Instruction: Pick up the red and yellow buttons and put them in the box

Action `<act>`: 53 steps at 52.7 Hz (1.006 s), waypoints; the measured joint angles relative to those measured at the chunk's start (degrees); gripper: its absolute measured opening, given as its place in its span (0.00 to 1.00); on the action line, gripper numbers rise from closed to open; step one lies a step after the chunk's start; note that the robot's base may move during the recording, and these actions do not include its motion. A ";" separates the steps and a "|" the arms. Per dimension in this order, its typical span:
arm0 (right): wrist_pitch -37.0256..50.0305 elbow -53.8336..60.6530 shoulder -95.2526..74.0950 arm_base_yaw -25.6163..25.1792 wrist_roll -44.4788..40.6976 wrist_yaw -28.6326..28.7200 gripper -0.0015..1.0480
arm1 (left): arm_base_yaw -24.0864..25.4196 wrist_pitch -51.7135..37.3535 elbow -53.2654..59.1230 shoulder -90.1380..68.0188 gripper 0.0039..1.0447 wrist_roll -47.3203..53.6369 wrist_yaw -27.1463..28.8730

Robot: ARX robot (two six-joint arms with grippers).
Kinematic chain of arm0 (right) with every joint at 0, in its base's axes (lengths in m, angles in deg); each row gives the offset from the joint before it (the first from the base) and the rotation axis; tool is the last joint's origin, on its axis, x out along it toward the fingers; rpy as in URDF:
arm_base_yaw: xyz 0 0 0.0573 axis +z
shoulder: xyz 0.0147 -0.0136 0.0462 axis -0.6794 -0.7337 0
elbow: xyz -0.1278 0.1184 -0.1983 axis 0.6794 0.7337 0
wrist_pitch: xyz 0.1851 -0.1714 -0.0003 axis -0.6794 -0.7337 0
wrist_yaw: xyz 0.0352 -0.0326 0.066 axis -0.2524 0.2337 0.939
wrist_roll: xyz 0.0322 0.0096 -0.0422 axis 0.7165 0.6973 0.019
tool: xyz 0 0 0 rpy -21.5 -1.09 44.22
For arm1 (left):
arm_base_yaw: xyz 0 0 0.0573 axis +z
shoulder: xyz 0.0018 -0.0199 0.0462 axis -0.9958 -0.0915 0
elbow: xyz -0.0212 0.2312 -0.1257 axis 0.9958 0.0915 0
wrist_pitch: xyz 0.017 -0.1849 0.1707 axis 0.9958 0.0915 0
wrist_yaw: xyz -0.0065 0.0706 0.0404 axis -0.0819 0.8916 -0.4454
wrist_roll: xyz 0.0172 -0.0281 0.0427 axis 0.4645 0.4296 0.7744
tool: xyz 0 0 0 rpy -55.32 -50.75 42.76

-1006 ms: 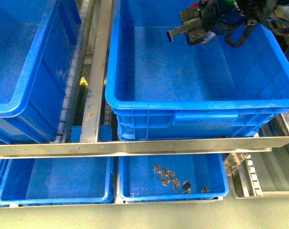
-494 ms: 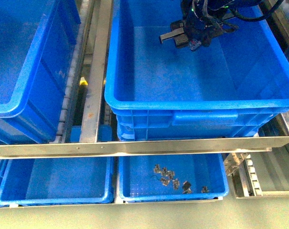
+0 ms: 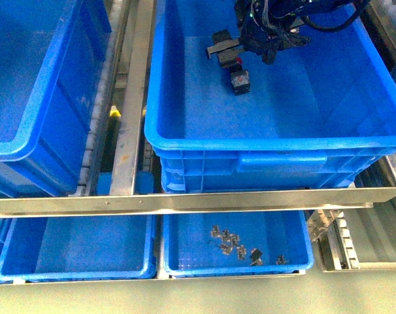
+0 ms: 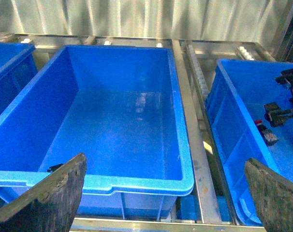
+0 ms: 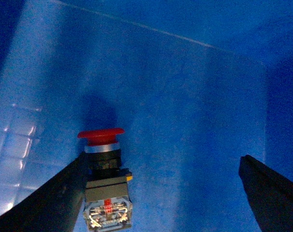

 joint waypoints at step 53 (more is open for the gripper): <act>54.69 100.74 79.91 -5.35 7.23 11.39 0.24 | 0.00 -0.02 0.00 0.00 0.93 0.00 0.00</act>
